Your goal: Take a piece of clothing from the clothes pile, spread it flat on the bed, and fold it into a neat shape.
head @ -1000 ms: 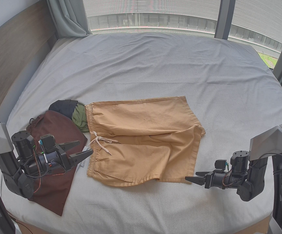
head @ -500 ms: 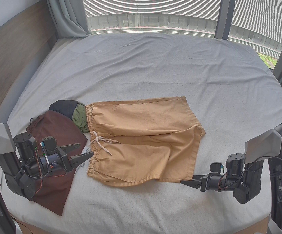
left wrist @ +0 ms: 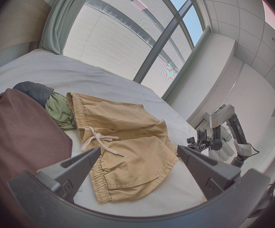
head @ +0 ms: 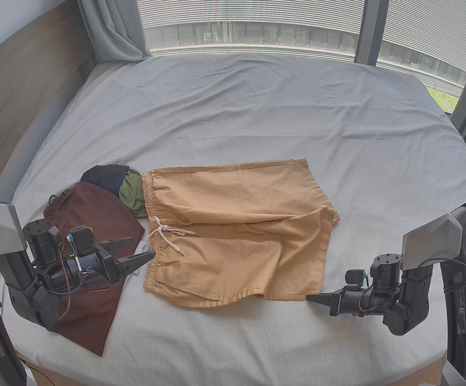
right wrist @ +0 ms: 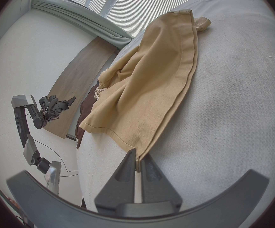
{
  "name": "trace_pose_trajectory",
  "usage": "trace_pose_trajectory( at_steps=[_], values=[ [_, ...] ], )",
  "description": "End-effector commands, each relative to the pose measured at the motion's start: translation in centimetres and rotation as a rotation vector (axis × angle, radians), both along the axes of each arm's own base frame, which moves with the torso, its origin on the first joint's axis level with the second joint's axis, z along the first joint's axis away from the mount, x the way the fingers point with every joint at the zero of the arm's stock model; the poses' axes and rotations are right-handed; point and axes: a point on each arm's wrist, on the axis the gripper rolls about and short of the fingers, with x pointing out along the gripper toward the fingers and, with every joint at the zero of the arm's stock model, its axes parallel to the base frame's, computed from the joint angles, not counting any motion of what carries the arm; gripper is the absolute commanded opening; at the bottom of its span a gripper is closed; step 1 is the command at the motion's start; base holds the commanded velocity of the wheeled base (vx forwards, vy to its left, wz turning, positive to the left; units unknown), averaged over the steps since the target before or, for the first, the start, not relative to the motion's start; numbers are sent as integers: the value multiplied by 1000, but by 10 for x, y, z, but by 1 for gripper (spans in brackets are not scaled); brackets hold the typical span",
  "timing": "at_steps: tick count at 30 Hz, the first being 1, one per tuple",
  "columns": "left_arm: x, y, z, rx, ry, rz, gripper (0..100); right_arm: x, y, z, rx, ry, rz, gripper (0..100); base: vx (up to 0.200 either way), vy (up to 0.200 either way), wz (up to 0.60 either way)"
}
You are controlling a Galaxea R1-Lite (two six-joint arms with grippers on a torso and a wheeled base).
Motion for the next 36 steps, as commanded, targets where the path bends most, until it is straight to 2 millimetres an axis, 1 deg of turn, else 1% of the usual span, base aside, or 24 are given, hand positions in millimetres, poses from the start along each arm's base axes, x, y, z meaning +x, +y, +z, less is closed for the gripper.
trace_pose_trajectory(
  at_steps=[1, 8, 9, 12, 17, 20, 27, 30, 36],
  values=[
    [0, -1, -1, 0, 3, -5, 100, 0, -1, 0, 0, -6, -3, 0, 0, 0, 0],
    [-1, -2, -6, 2, 20, -8, 100, -5, -9, 3, -8, 7, -22, 0, 0, 0, 0],
    [0, -1, -8, 8, 22, -6, 100, -14, -25, 8, -23, 23, -60, 0, 0, 0, 0],
    [2, 0, -14, 15, 35, -4, 100, -19, -32, 10, -34, 31, -77, 0, 0, 0, 0],
    [3, 1, -28, 44, 50, -9, 100, -16, -44, 11, -48, 6, -108, 0, 0, 0, 0],
    [3, 2, -33, 47, 64, -9, 100, -16, -47, 16, -46, -10, -117, 0, 0, 0, 0],
    [3, 4, -38, 41, 88, -16, 100, -16, -48, 18, -45, -13, -120, 0, 0, 0, 0],
    [5, 14, -49, 12, 138, -3, 100, -16, -48, 17, -46, -13, -118, 0, 0, 0, 0],
    [5, 17, -61, -8, 196, 7, 100, -14, -48, 16, -46, -17, -119, 0, 0, 0, 0]
  ],
)
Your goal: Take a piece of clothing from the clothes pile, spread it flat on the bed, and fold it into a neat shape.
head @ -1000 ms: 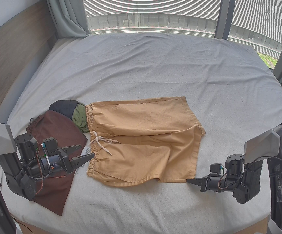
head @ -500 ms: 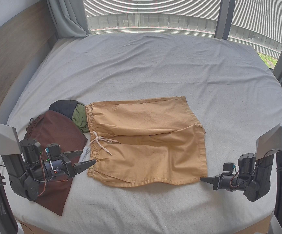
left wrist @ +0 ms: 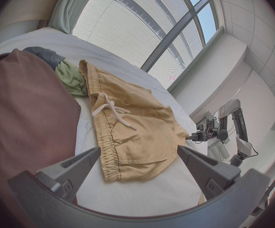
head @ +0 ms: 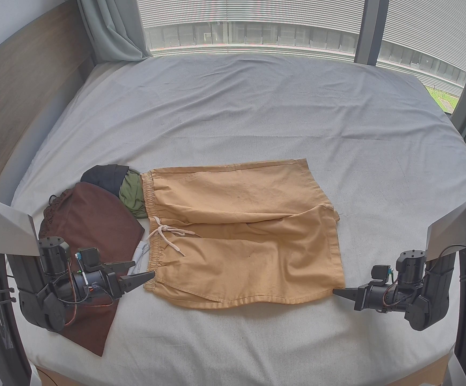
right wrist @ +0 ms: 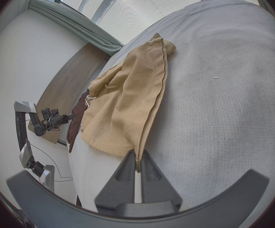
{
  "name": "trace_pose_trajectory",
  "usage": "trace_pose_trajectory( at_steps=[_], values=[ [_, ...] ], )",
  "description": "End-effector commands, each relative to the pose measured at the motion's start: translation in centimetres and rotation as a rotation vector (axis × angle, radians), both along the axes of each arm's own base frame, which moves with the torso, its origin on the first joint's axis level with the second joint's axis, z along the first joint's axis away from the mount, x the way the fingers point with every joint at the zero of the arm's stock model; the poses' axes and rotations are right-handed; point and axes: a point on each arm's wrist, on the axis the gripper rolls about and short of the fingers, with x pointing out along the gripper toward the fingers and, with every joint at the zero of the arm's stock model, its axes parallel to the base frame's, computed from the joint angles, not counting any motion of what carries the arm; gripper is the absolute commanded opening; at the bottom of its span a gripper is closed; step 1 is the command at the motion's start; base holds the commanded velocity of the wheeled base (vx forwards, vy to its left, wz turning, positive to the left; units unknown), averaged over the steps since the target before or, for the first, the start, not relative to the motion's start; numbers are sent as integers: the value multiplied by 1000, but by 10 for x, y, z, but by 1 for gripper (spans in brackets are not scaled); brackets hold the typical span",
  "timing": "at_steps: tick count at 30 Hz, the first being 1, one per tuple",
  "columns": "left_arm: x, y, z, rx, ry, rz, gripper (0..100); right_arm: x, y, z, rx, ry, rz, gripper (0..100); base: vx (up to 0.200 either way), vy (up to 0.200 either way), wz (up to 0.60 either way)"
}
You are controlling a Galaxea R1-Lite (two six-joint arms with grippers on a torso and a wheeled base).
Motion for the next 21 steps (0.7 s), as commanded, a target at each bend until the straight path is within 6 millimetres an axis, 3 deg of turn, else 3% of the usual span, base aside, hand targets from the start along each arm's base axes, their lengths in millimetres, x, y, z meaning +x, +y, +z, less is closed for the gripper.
trace_pose_trajectory(
  at_steps=[1, 9, 21],
  values=[
    [-1, 2, -15, -7, 55, 6, 100, 1, 0, -1, -1, -2, 0, 0, 0, 0, 0],
    [0, 0, -39, -10, 130, 1, 100, 1, 1, 0, 1, -6, 3, 0, 0, 0, 0],
    [7, 0, -55, -7, 150, 11, 100, 2, 2, 0, 2, -11, 8, 0, 0, 0, 0]
  ],
)
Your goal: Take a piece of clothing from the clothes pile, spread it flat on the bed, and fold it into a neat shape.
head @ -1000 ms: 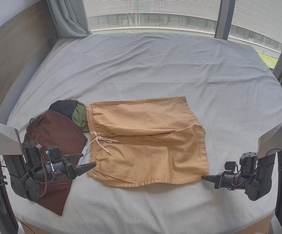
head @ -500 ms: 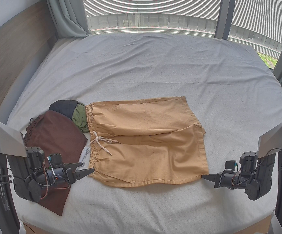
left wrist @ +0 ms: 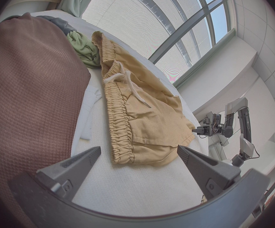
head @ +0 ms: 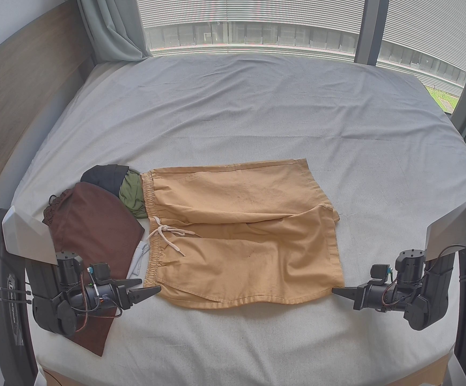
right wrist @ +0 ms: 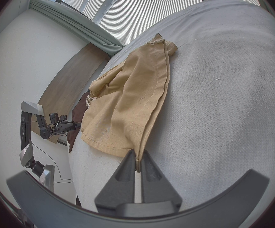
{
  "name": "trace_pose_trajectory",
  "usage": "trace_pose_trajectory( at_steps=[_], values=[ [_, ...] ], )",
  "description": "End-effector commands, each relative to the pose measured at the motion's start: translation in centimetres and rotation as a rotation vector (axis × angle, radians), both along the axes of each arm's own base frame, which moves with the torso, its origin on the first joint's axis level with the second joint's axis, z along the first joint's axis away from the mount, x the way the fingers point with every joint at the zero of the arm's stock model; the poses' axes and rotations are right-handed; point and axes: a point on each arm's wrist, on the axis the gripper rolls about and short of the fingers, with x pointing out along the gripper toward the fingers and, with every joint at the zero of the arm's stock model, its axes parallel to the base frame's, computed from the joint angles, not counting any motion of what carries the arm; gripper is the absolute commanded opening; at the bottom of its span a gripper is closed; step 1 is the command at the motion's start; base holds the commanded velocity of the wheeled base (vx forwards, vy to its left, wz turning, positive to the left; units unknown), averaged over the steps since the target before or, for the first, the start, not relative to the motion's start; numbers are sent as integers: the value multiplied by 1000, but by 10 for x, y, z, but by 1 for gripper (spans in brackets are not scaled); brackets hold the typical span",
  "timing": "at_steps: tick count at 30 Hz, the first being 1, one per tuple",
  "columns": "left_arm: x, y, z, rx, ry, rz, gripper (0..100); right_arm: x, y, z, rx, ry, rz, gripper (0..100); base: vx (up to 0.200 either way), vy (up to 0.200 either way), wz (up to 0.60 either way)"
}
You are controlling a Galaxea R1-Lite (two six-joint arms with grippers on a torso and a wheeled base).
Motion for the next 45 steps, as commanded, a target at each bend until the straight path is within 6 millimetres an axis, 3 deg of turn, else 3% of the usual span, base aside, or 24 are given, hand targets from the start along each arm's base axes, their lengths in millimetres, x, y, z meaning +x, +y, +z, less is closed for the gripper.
trace_pose_trajectory(
  at_steps=[1, 16, 17, 27, 35, 45],
  values=[
    [1, -1, -8, -3, 23, -1, 100, 0, 0, 0, 1, -1, 2, 0, 0, 0, 0],
    [11, -11, -17, -4, 25, -6, 100, 1, 2, -1, 1, -1, 6, 0, 0, 0, 0],
    [11, -11, -17, -5, 26, -5, 0, 1, 2, -1, 1, -1, 6, 0, 0, 0, 0],
    [8, -6, -17, 1, 29, 6, 0, -4, -2, 2, -14, -7, 9, 0, 0, 0, 0],
    [-10, 0, -1, -1, 46, 18, 0, -23, -4, 9, -32, 19, 21, 0, 0, 0, 0],
    [-12, 5, -1, 0, 52, 31, 0, -41, -10, 6, -57, 72, 21, 0, 0, 0, 0]
  ],
)
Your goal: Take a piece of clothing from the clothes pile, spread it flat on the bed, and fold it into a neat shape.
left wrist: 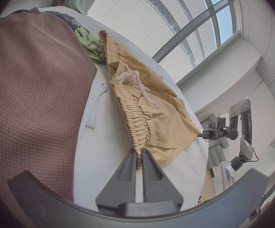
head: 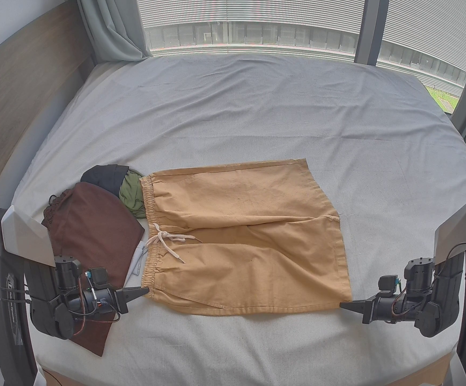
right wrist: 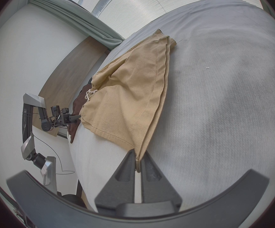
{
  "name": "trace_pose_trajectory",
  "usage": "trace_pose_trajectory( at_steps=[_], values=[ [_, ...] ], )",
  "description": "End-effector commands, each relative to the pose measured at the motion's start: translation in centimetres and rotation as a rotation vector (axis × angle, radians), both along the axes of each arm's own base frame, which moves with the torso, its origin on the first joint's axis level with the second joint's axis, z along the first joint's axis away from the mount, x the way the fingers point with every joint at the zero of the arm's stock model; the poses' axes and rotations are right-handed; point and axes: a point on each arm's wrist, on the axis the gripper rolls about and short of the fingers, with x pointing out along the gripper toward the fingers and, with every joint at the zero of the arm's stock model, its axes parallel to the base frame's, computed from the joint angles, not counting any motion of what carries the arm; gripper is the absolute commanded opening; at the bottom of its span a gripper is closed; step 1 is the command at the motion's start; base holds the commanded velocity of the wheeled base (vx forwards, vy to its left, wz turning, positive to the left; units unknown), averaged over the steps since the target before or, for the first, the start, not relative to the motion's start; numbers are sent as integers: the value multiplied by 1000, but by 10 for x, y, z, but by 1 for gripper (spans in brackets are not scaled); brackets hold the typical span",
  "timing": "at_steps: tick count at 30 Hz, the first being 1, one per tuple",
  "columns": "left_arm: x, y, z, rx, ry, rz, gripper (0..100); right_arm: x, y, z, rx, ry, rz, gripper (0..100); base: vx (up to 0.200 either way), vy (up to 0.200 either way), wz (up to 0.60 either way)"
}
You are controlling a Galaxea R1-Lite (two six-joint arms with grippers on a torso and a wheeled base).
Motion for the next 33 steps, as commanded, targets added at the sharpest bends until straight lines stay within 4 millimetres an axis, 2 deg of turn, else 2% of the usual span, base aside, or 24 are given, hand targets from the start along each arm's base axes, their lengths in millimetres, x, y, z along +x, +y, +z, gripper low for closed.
trace_pose_trajectory(
  at_steps=[1, 6, 14, 16, 22, 32, 33],
  values=[
    [-3, 2, 2, 1, 1, 4, 0, -6, -1, 0, -3, 20, -1, 0, 0, 0, 0],
    [-4, 5, 2, -2, 7, 13, 0, -7, -3, 0, -4, 24, -9, 0, 0, 0, 0],
    [-20, 7, -1, -8, 35, -35, 0, -7, -7, -3, -8, 32, -20, 0, 0, 0, 0],
    [-24, 7, -2, 2, 32, -56, 0, -13, -7, -3, -23, 39, -6, 0, 0, 0, 0],
    [-24, 7, -2, 3, 28, -62, 0, -19, -7, -3, -37, 46, 6, 0, 0, 0, 0],
    [-20, 7, -2, 2, 13, -60, 0, -17, -7, -1, -37, 30, 4, 0, 0, 0, 0],
    [-20, 7, -2, 3, 12, -60, 0, -17, -7, -1, -37, 32, 4, 100, 0, 0, 0]
  ],
)
